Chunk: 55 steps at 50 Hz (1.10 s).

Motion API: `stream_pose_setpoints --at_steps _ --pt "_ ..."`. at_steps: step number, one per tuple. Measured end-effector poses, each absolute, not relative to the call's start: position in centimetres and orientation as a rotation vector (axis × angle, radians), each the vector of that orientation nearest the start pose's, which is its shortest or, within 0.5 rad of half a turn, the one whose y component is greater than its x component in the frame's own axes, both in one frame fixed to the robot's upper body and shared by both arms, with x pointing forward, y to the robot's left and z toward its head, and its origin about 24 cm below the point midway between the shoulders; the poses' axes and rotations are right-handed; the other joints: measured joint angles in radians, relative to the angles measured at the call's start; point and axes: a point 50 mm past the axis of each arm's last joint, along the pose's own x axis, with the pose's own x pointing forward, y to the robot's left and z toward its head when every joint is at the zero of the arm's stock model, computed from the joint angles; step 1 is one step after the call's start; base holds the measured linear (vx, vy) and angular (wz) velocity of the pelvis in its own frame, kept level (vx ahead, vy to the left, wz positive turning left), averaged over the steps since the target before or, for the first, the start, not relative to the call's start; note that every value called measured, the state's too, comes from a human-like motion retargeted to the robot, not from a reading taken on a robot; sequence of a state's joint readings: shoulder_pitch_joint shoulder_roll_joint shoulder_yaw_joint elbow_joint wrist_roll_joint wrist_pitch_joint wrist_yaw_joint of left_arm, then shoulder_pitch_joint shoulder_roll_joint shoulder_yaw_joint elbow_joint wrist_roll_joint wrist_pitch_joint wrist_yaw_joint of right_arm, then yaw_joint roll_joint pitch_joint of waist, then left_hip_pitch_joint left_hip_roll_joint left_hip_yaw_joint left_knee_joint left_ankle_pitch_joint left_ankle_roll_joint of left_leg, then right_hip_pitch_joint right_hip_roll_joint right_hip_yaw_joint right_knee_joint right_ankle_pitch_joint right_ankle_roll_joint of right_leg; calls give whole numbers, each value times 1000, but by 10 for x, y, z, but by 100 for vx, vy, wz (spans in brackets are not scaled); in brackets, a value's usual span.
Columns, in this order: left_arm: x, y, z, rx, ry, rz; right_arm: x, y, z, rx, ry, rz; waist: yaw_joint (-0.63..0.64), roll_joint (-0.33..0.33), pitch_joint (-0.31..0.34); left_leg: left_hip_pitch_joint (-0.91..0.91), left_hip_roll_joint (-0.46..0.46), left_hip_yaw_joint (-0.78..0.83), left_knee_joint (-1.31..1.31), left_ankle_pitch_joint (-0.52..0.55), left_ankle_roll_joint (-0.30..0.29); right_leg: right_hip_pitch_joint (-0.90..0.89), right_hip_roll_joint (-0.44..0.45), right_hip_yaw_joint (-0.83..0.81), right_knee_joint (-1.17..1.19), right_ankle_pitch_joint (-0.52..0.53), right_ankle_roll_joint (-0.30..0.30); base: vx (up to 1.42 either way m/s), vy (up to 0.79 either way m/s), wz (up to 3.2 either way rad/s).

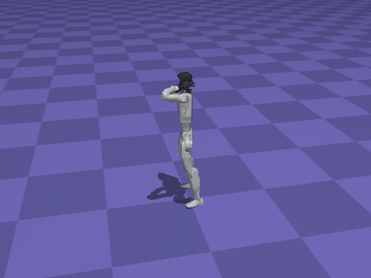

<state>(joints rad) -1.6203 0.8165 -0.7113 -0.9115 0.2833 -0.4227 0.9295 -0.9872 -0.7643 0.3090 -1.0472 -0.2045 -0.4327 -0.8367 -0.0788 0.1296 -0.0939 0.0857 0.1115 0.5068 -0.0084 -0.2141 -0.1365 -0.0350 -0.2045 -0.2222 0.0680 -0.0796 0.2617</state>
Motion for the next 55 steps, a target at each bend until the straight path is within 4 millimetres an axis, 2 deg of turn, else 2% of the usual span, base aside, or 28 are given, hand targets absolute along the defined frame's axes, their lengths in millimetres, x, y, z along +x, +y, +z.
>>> stream_pose_setpoints --at_steps 5,18,29,39,42,45,50,53,55 --pt "38 67 345 204 3436 930 59 -115 329 260 -2344 294 -8 23 21 4 25 27 1 8 0 -13 32 24 -3 8 0 -4 -11 -29" --pt "43 68 344 156 3478 946 61 -116 328 262 -2315 294 -57 54 114 -15 59 51 2 42 -9 -37 77 40 -25 38 0 -5 -8 -10" --pt "52 67 345 207 3551 890 64 -118 327 219 -2286 269 -94 -31 200 -27 34 33 -2 64 -2 -31 50 28 -41 47 0 -1 0 3" --pt "56 72 342 143 3578 867 61 -117 328 163 -2330 276 -39 -102 193 -29 68 47 -10 73 -9 -44 92 32 -46 61 0 0 -3 -4" --pt "56 72 342 55 3553 807 59 -116 330 72 -2393 227 -19 -117 170 -27 75 48 -9 68 -11 -44 99 31 -44 60 0 2 1 0" --pt "55 72 344 -92 3501 717 56 -114 332 -96 -2492 146 1 -129 138 -25 77 46 -5 60 -13 -40 98 28 -40 55 0 7 4 4" --pt "56 75 347 -443 3343 536 53 -113 337 -483 -2669 2 33 -141 85 -25 67 29 5 44 -16 -31 80 15 -29 41 0 9 9 17" --pt "63 81 350 -676 3257 416 56 -117 341 -687 -2707 -72 47 -144 63 -27 59 16 11 36 -23 -24 67 3 -23 34 0 8 10 25" --pt "72 90 351 -824 3218 354 61 -126 342 -728 -2690 -121 43 -154 49 -30 53 5 15 32 -27 -19 57 -8 -19 28 0 7 9 28"
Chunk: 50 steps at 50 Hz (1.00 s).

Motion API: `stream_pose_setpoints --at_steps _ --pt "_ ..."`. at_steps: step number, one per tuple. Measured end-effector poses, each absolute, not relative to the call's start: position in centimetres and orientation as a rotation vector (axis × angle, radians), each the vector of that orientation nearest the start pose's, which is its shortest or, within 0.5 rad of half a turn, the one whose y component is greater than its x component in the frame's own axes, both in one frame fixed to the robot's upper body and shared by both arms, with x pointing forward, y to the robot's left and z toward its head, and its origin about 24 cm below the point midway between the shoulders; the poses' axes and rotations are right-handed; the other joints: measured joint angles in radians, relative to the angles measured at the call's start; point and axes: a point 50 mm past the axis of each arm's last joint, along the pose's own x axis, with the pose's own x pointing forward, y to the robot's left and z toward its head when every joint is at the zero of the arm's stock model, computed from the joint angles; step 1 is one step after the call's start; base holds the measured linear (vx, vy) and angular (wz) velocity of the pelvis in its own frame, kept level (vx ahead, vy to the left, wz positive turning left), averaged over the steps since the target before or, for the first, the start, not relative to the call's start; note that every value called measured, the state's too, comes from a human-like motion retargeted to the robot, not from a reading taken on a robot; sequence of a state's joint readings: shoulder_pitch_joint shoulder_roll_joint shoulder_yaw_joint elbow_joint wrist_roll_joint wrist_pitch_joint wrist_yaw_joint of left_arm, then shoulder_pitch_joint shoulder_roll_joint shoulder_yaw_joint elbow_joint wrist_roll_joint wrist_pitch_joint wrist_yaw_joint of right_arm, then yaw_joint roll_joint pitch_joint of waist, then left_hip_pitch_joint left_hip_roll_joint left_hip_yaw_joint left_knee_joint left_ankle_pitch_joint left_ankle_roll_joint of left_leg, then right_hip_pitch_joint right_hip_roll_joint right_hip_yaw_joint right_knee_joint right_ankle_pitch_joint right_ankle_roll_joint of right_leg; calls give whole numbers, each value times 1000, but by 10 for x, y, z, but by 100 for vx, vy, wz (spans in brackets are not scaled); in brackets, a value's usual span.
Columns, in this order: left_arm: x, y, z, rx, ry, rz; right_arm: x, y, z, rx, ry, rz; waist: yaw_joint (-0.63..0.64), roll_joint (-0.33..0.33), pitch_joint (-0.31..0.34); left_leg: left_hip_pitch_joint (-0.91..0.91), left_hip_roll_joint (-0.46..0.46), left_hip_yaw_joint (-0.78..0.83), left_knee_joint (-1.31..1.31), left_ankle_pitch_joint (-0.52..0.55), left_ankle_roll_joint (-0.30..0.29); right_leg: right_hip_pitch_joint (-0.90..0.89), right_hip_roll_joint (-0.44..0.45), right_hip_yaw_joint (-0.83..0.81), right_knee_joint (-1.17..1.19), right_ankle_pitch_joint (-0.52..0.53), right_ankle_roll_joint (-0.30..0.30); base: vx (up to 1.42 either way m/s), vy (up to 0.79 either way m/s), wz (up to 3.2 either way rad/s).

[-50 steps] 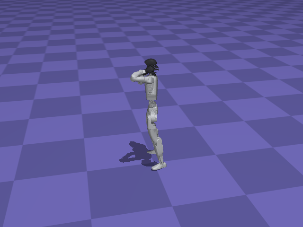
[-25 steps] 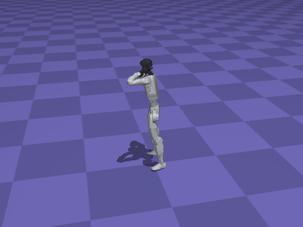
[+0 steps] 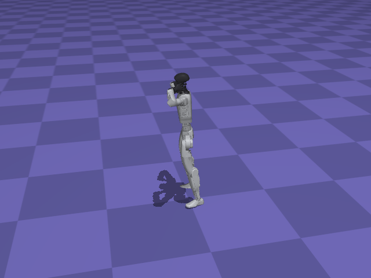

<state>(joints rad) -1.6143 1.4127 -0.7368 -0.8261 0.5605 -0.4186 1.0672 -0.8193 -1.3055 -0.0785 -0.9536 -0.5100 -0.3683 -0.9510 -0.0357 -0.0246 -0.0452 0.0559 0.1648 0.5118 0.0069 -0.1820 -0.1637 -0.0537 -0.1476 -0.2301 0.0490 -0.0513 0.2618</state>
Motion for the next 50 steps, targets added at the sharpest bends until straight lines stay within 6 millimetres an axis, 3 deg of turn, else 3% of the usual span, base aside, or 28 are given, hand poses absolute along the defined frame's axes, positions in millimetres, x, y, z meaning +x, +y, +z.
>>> stream_pose_setpoints --at_steps 3,5,7,12,13,15,16,17,18,19,20,24,28,32,35,50 --pt "88 108 355 -1115 3173 202 67 -145 343 1156 3322 327 8 -24 -1 -5 -8 -15 3 -2 -10 5 -11 -14 3 -3 0 5 8 26" --pt "105 119 363 -1445 3192 84 66 -161 343 1499 3244 497 38 -55 10 -10 -10 -22 3 -1 -18 4 -15 -21 4 -2 0 2 3 11" --pt "115 132 363 -1605 3042 30 64 -179 332 1776 3168 596 70 -96 17 -16 -11 -26 1 2 -30 2 -15 -25 3 0 0 0 0 0" --pt "157 160 368 -2232 2882 -3 62 -220 311 2695 2835 888 179 -201 33 -28 -16 -32 -1 8 -44 -6 -20 -31 -2 7 0 0 0 0" --pt "164 163 369 -2318 2863 -6 62 -226 306 2856 2773 938 199 -221 36 -31 -16 -32 -2 9 -46 -9 -19 -32 -2 8 0 0 0 0" --pt "166 168 378 -2398 2854 -59 60 -234 305 3011 2709 1009 223 -235 39 -33 -17 -32 -4 11 -46 -11 -19 -33 -5 10 0 0 0 0" --pt "174 171 378 -2512 2947 -20 59 -243 307 3193 2633 1067 254 -226 54 -31 -21 -35 -7 12 -44 -9 -23 -35 -3 11 0 0 0 0" --pt "180 178 371 -2599 3055 10 59 -249 311 3353 2544 1066 277 -200 65 -29 -24 -38 -8 13 -42 -6 -26 -37 -2 11 0 -2 6 10" --pt "181 194 354 -2706 3133 -80 62 -249 319 3462 2445 959 281 -140 69 -27 -23 -39 -8 12 -40 -3 -26 -38 -3 12 0 -1 6 11" --pt "168 215 336 -2868 3139 -227 71 -247 326 3512 2460 807 239 -92 71 -27 -23 -44 -8 11 -39 0 -26 -43 -3 12 0 -1 6 17" --pt "144 236 322 -3114 2994 -395 84 -242 333 3537 2514 617 173 -50 71 -27 -23 -50 -8 11 -37 5 -26 -49 -4 12 0 -1 5 20" --pt "156 257 314 -3626 2632 -270 112 -256 331 3885 2335 405 146 -55 68 -31 -26 -62 -4 10 -36 11 -32 -61 -4 12 0 0 1 5" --pt "175 274 306 -4066 2187 -9 139 -271 325 4228 1926 164 140 -62 70 -31 -30 -72 -1 9 -37 18 -38 -72 -3 11 0 0 0 0" --pt "188 287 298 -4327 1796 199 154 -281 320 4400 1507 21 140 -64 71 -34 -34 -80 -2 11 -37 21 -42 -80 -4 12 0 0 0 0" --pt "192 291 295 -4393 1666 259 159 -286 318 4432 1334 6 141 -66 70 -38 -36 -84 -5 13 -38 20 -44 -83 -6 14 0 0 0 0" --pt "193 288 288 -4409 1671 385 168 -309 315 4505 906 98 133 -61 73 -40 -48 -97 -22 21 -43 19 -53 -93 -9 16 0 0 0 0"
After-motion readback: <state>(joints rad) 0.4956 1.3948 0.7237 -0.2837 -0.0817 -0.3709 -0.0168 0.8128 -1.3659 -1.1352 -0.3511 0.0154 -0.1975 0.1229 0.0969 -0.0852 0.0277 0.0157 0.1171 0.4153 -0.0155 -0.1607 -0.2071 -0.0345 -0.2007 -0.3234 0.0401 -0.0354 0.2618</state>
